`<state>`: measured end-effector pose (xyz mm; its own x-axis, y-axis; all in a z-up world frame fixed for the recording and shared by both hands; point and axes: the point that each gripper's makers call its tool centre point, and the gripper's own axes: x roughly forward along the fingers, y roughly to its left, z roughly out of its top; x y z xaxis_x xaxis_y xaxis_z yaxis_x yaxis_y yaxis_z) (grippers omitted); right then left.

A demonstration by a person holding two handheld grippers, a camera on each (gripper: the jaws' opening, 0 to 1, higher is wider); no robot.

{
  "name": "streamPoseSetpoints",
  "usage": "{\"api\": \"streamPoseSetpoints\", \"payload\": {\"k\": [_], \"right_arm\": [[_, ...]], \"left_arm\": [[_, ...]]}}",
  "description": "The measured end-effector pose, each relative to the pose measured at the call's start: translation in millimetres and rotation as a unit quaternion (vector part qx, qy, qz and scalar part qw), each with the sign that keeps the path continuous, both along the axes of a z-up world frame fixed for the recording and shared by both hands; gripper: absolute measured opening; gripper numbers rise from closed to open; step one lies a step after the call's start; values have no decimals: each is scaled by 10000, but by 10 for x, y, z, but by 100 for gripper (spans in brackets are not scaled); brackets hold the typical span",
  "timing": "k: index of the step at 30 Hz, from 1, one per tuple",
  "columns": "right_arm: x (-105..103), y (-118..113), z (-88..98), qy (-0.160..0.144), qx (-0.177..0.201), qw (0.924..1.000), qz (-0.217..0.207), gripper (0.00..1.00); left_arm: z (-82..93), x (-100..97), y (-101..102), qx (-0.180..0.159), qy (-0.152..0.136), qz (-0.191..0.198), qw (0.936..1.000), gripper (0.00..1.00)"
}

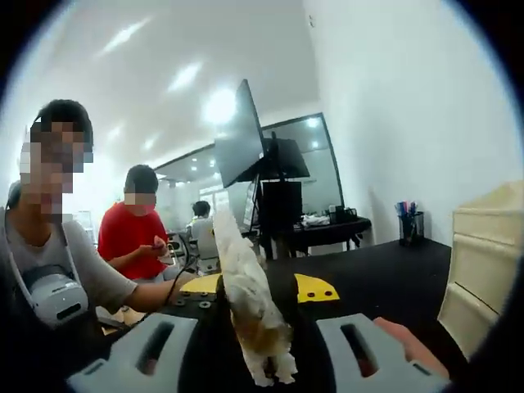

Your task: Open the drawer, pick up the cosmetic bottles from the table one by one, place them into the drawer, release the gripper, close the drawer, and move the gripper away

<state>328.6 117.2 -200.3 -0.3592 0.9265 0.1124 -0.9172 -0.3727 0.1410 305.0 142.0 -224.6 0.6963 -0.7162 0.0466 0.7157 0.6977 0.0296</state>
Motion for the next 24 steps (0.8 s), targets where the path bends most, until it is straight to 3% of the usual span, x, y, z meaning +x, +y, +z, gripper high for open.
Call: {"api": "streamPoseSetpoints", "payload": {"k": [3, 7, 10, 15, 24], "right_arm": [[-90, 21, -5, 128, 2, 9999, -18, 16], [-140, 4, 21, -185, -63, 9998, -28, 11], [-107, 50, 38, -312, -182, 9990, -266, 10], [-134, 63, 106, -503, -321, 9970, -491, 9], [155, -15, 338, -827, -382, 9910, -976, 9]], "left_arm": [[3, 35, 55, 5, 20, 91, 10000, 8], [3, 83, 119, 13, 39, 155, 9999, 9], [7, 159, 194, -5, 46, 321, 9995, 11], [-7, 137, 102, -94, 26, 476, 9988, 17], [-182, 251, 162, 147, 258, 840, 9960, 38]]}}
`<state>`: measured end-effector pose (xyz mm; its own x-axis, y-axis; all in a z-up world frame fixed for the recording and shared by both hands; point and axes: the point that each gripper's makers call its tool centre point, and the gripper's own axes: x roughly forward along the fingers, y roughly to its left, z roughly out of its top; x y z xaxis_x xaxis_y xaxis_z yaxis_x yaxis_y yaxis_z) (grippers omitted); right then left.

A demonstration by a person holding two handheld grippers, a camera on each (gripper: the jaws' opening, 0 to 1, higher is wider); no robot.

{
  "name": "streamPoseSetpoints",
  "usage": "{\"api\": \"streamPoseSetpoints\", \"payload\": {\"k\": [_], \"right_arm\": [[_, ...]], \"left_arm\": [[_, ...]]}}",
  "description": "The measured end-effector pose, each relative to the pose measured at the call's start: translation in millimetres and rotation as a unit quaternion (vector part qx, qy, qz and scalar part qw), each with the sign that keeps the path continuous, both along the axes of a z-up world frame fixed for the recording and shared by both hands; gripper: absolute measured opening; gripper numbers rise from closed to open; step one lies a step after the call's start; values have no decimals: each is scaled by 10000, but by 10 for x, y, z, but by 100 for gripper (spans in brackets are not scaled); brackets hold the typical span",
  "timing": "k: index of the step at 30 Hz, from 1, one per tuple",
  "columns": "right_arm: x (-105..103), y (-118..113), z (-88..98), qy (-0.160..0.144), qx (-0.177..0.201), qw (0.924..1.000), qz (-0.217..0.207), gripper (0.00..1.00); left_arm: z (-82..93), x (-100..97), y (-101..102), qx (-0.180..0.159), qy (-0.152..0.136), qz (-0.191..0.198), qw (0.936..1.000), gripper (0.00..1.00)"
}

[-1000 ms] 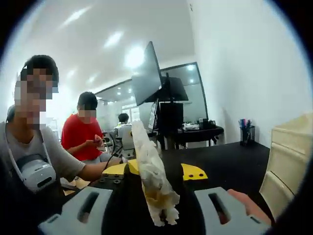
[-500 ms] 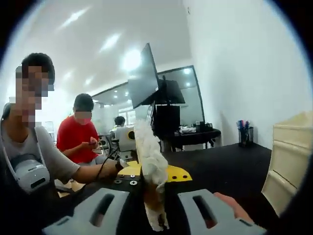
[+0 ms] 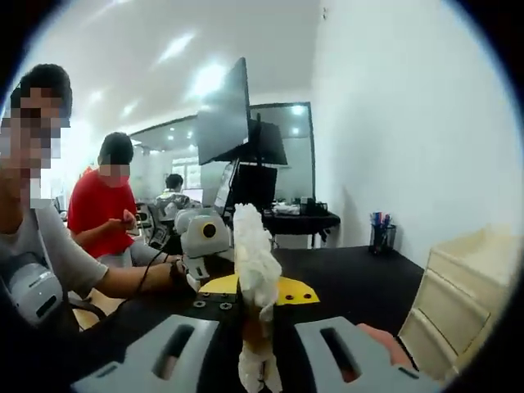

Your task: Open the drawer, pick up the cosmetic bottles from the table one by one, place them into the drawer, release the gripper, close the drawer, and move the gripper away

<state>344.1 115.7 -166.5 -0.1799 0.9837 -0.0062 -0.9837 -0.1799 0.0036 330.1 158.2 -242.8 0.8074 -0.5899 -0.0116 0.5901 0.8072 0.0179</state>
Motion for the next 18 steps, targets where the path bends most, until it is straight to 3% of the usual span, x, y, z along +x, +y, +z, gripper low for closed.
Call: {"api": "streamPoseSetpoints", "payload": {"k": [3, 6, 13, 18], "right_arm": [[142, -105, 106, -75, 61, 9998, -194, 9], [243, -212, 214, -170, 99, 9994, -300, 9], [382, -384, 353, -349, 89, 9983, -449, 9], [565, -519, 457, -493, -51, 9964, -681, 9]], "left_arm": [[-5, 30, 45, -134, 40, 104, 9998, 45], [-8, 115, 108, -554, 144, 289, 9979, 50], [-188, 346, 224, -627, 416, 599, 9954, 64], [-337, 448, 207, -473, 598, 698, 9946, 69]]}}
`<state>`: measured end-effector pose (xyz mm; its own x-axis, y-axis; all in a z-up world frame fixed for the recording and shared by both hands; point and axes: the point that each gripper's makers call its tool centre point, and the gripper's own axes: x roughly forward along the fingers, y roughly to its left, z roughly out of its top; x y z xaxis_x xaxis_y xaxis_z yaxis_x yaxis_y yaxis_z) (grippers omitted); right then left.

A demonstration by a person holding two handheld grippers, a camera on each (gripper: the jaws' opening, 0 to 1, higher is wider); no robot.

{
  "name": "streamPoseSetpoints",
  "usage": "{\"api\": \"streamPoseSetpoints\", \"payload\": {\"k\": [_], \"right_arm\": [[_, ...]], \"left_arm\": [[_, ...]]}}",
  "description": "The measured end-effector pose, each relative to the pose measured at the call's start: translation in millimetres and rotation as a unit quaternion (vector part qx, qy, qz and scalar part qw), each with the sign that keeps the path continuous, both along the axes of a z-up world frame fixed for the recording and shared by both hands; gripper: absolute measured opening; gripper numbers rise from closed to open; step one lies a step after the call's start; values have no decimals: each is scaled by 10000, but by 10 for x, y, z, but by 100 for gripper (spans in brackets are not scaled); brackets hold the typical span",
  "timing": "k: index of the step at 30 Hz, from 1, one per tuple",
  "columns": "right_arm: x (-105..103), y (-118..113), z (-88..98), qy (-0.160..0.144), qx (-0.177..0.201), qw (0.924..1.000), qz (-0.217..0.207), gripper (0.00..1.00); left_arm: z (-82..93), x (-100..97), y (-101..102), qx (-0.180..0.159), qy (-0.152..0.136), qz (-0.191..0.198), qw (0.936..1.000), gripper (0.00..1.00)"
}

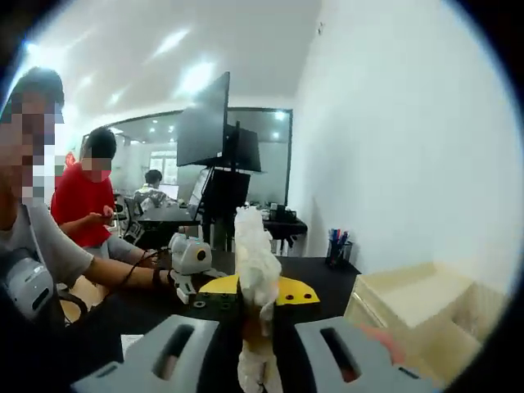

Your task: Open the drawer, pick up the cosmetic bottles from the table one by one, place them into the drawer, release the gripper, close the drawer, and move the gripper away

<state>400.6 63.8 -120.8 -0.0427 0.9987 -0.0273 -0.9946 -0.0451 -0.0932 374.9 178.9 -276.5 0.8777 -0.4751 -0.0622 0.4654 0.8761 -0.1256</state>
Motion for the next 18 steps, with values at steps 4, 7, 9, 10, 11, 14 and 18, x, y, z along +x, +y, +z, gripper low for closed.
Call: {"api": "streamPoseSetpoints", "payload": {"k": [4, 7, 9, 10, 11, 14, 18], "right_arm": [[141, -112, 115, -157, -25, 9997, -178, 9], [291, -212, 232, -165, 47, 9996, -223, 9], [381, -254, 285, -104, 68, 9996, -248, 9], [406, -271, 287, -17, 32, 9996, -285, 9], [435, -284, 295, -13, 7, 9995, -328, 9], [516, -374, 294, -108, -116, 9989, -432, 9], [620, -456, 321, -103, -149, 9985, -521, 9]], "left_arm": [[-46, -2, 16, -18, 91, 36, 10000, 68], [-40, -10, 22, -43, 74, 56, 9999, 68], [-39, -9, 26, -60, 74, 64, 9999, 68], [-42, -6, 29, -52, 80, 75, 9999, 68], [-48, -4, 26, -38, 87, 76, 9999, 68], [-65, 0, 19, 22, 104, 74, 9999, 68], [-70, 5, 9, 44, 108, 56, 9999, 68]]}}
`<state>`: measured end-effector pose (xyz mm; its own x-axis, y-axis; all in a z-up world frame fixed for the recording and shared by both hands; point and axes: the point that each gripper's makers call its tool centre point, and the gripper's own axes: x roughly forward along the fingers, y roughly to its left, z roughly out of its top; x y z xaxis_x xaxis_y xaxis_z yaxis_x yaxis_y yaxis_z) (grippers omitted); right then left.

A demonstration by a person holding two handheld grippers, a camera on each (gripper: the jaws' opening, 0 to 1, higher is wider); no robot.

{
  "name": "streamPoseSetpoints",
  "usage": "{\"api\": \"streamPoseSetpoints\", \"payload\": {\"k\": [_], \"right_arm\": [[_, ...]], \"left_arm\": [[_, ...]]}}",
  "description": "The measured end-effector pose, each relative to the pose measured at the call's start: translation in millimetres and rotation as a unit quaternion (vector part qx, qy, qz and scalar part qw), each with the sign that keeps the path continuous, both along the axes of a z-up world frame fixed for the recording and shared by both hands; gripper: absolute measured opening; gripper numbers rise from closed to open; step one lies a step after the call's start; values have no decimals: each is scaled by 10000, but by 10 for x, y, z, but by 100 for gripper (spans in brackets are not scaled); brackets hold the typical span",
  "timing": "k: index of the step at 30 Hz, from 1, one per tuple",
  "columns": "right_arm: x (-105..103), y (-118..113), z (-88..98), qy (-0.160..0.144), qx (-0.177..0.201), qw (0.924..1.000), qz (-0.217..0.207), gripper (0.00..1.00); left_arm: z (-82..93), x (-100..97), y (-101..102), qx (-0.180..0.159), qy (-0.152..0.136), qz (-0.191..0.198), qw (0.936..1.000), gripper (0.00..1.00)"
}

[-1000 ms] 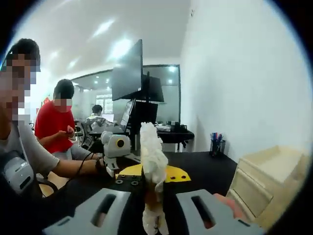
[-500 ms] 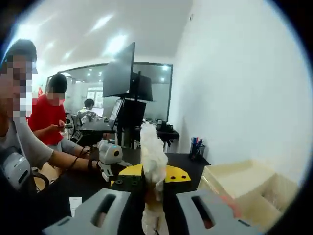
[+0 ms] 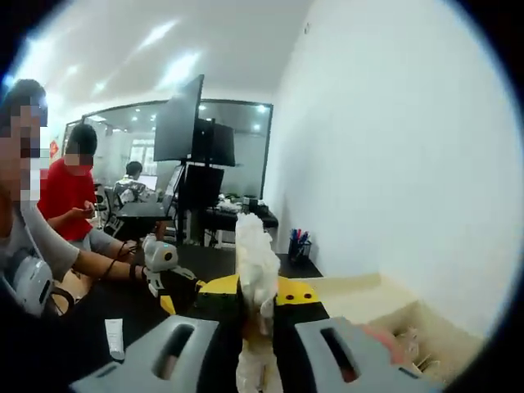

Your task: Open the drawer, pick up the cosmetic bottles from the table one by one, place them into the drawer, release the gripper, close the drawer, and move the gripper away

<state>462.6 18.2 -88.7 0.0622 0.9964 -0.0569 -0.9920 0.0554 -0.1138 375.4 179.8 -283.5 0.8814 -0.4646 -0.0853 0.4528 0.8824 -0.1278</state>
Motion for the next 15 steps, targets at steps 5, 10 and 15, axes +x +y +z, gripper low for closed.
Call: {"api": "streamPoseSetpoints", "payload": {"k": [5, 10, 15], "right_arm": [[199, -93, 164, 236, 210, 9994, -134, 9], [282, -177, 202, 292, 478, 9980, -286, 9], [395, -318, 254, 342, 740, 9961, -330, 9]], "left_arm": [[-44, 3, -25, 120, 62, -24, 9999, 67], [-58, -2, 8, 108, 103, 25, 9999, 66], [-83, -3, 35, 89, 180, 80, 9998, 66]]}}
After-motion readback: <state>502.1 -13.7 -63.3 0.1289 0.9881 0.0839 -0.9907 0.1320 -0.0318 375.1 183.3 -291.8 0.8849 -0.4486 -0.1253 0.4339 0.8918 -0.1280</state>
